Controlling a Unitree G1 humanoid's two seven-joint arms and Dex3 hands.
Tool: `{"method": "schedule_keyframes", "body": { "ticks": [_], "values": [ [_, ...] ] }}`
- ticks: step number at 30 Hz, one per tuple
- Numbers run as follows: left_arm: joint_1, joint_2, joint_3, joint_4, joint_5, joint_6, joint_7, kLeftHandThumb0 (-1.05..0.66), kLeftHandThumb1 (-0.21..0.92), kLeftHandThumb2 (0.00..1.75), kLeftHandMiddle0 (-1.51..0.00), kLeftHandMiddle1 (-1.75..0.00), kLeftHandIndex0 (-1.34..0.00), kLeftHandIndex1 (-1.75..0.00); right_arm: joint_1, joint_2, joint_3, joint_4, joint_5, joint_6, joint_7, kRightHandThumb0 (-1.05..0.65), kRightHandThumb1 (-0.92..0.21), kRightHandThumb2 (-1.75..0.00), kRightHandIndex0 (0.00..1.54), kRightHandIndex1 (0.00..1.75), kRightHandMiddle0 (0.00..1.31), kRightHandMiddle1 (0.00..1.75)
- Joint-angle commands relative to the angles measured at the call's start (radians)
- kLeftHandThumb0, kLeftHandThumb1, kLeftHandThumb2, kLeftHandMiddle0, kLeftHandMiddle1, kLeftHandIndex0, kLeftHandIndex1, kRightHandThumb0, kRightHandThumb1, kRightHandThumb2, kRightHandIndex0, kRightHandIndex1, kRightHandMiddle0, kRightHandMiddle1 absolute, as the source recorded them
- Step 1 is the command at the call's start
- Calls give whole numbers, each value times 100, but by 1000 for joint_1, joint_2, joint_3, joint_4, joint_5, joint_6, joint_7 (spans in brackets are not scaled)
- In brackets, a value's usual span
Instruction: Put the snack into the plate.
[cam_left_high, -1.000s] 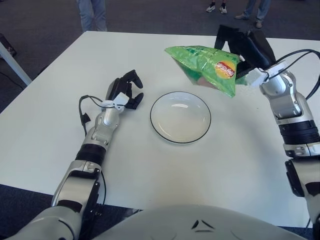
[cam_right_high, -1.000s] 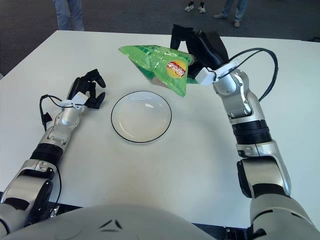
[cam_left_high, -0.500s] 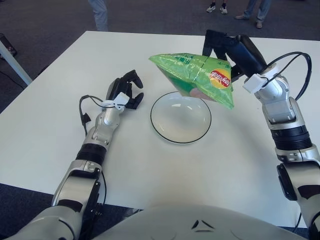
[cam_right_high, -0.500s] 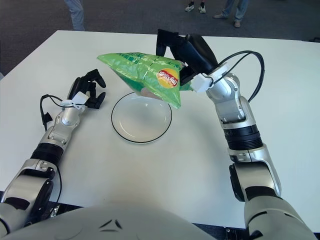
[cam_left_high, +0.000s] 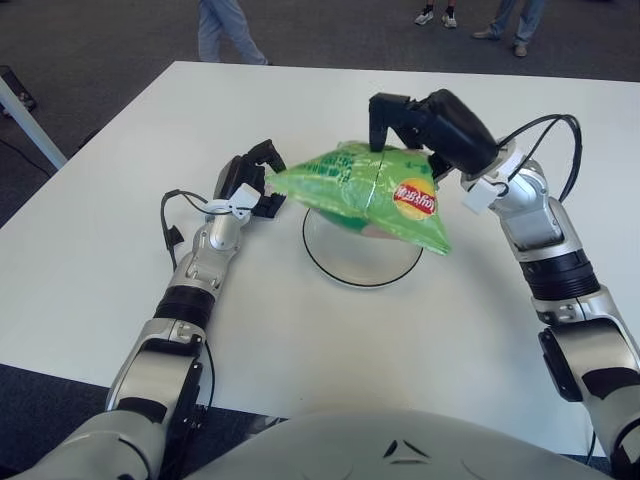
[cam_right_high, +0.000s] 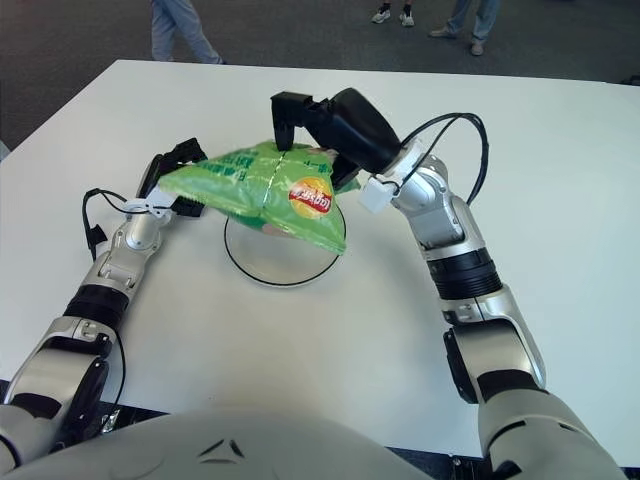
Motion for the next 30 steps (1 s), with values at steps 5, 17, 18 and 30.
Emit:
{"method": "schedule_keyframes", "body": {
  "ticks": [5,17,18,30],
  "values": [
    [70,-40,-15,41,-18,-4,2,-51,25,140,-123,-175,-67,-175,-13,-27,35,-1,53,15,135,-48,-27,-136,124,175,64,175],
    [78,-39,-13,33,-27,-14,-5,-51,25,140,-124,-175,-67,-175,0,-87,46,-28,-17,91,260,-47,-32,-127,75,175,62,171],
    [79,-39,-13,33,-27,-17,-4,-51,25,140,-124,-175,-67,-175,2,-88,44,-32,-21,96,261,-47,-33,-124,71,175,62,169],
    [88,-34,-15,20,-35,-21,-20,-50,26,139,-123,-175,-66,-175,-9,-100,48,34,5,14,261,-41,-58,-84,20,175,53,157]
  ]
}}
